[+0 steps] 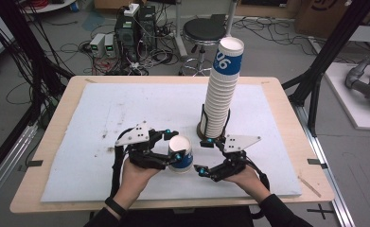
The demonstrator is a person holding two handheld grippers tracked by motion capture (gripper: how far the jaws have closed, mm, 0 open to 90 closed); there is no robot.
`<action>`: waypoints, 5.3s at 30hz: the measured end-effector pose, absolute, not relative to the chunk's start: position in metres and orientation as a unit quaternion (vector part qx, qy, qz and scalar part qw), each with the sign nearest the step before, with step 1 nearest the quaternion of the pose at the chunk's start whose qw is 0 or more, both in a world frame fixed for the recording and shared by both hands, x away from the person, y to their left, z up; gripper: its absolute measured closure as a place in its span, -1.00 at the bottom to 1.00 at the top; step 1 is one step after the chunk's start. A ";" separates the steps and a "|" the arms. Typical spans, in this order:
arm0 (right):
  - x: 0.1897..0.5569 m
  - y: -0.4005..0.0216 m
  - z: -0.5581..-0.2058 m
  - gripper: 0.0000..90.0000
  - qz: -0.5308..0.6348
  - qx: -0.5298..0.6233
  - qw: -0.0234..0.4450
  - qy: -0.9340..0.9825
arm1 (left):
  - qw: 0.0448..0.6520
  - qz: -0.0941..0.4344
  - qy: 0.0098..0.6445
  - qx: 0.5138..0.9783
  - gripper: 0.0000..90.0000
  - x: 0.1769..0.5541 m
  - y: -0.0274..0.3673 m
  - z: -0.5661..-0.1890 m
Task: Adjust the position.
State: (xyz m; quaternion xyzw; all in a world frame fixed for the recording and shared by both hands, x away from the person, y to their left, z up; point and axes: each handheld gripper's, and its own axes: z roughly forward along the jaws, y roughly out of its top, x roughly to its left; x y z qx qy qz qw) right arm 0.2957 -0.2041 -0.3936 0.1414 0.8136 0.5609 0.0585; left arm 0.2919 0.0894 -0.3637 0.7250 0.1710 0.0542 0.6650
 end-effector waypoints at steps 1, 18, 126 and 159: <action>0.296 -0.203 -0.394 -0.65 0.561 0.142 0.059 0.813 | 0.664 0.054 0.170 0.726 -0.31 0.292 0.089 -0.364; 0.295 -0.183 -0.400 -0.65 0.560 0.152 0.029 0.814 | 0.677 0.042 0.164 0.716 -0.31 0.292 0.073 -0.364; 0.297 -0.214 -0.359 -0.62 0.600 0.130 0.000 0.790 | 0.670 -0.047 0.099 0.734 -0.35 0.304 0.085 -0.363; 0.294 -0.222 -0.348 -0.60 0.555 0.088 0.014 0.827 | 0.567 -0.027 0.057 0.821 -0.34 0.302 0.076 -0.359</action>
